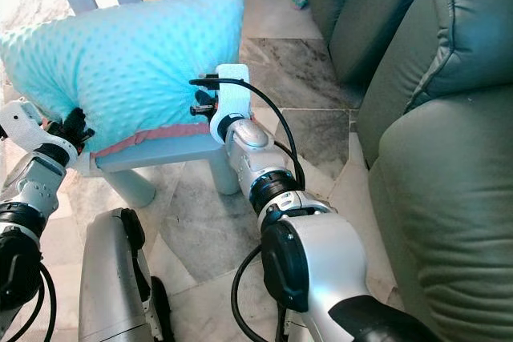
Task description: Move the pillow to the sofa
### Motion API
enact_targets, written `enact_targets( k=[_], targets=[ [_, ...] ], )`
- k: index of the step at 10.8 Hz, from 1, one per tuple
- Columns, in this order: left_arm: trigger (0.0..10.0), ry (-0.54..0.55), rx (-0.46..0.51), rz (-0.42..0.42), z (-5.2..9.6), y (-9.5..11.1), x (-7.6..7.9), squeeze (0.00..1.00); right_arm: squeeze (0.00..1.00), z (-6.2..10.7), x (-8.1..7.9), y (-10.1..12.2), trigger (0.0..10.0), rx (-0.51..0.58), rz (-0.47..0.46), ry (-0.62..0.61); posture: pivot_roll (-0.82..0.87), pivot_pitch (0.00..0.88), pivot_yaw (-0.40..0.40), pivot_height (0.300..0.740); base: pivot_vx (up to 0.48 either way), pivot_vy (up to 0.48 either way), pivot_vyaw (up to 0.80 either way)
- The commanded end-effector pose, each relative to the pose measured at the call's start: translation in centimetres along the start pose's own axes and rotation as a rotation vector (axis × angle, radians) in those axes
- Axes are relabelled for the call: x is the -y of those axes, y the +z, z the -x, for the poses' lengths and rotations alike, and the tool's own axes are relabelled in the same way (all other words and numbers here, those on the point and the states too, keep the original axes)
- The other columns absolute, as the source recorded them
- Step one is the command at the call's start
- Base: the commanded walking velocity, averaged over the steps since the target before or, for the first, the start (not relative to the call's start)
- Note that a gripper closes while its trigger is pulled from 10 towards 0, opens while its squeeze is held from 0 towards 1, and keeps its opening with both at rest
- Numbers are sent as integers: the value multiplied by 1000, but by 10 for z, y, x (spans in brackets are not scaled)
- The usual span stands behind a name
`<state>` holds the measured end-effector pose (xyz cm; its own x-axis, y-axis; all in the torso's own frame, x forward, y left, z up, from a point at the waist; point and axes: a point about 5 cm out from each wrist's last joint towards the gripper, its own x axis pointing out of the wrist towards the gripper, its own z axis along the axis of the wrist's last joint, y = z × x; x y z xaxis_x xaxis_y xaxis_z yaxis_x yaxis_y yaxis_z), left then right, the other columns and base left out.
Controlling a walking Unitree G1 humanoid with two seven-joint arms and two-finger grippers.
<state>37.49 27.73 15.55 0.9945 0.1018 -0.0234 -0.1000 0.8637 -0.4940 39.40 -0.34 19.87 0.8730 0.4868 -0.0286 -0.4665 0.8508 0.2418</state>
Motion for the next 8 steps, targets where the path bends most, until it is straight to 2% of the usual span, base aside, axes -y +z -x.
enact_targets(
  k=[1,3,5,8],
  targets=[
    [0,2,-47,16,3,-12,-3,0,0,2,-10,-20,0,-64,-55,24,53,376,-12,427,0,0,0],
    [0,-7,-26,1,3,-9,-2,0,0,2,-9,-19,0,-59,-76,28,48,368,-9,427,0,0,0],
    [0,-61,2,-69,1,-5,6,0,0,1,-5,-15,0,-55,-99,25,37,336,-8,427,0,0,0],
    [0,-75,112,-154,1,7,13,0,0,2,3,1,0,7,-12,63,1,266,-12,427,0,0,0]
  ],
)
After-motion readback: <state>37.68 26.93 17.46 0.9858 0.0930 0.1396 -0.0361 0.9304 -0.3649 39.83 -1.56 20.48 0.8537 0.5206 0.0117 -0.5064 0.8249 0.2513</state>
